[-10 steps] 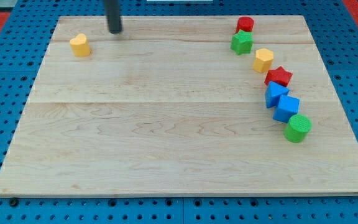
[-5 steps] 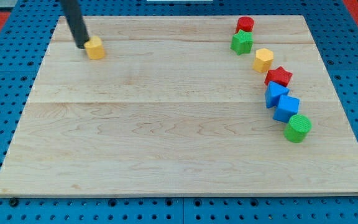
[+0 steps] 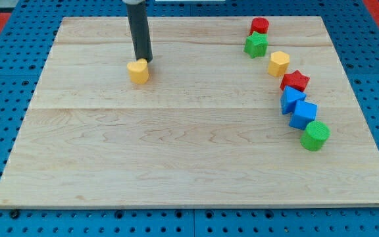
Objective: Push the yellow heart to the bottom right
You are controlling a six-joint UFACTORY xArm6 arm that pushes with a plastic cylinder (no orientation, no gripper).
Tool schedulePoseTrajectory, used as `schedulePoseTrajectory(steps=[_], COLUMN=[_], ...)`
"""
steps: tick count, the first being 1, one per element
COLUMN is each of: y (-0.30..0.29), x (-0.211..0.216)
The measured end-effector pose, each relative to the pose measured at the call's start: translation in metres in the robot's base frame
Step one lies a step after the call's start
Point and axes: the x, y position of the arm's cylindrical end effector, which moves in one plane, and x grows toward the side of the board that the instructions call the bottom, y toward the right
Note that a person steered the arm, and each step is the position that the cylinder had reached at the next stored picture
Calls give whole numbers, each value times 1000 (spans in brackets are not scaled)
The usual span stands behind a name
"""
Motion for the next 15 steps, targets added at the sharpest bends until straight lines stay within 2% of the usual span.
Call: schedulePoseTrajectory(steps=[1, 2, 3, 4, 5, 6, 7, 8, 9, 10, 13, 14, 15], y=[21, 10, -2, -28, -16, 43, 60, 38, 13, -9, -3, 41, 70], x=[48, 38, 2, 10, 63, 99, 112, 69, 49, 70, 151, 160, 134])
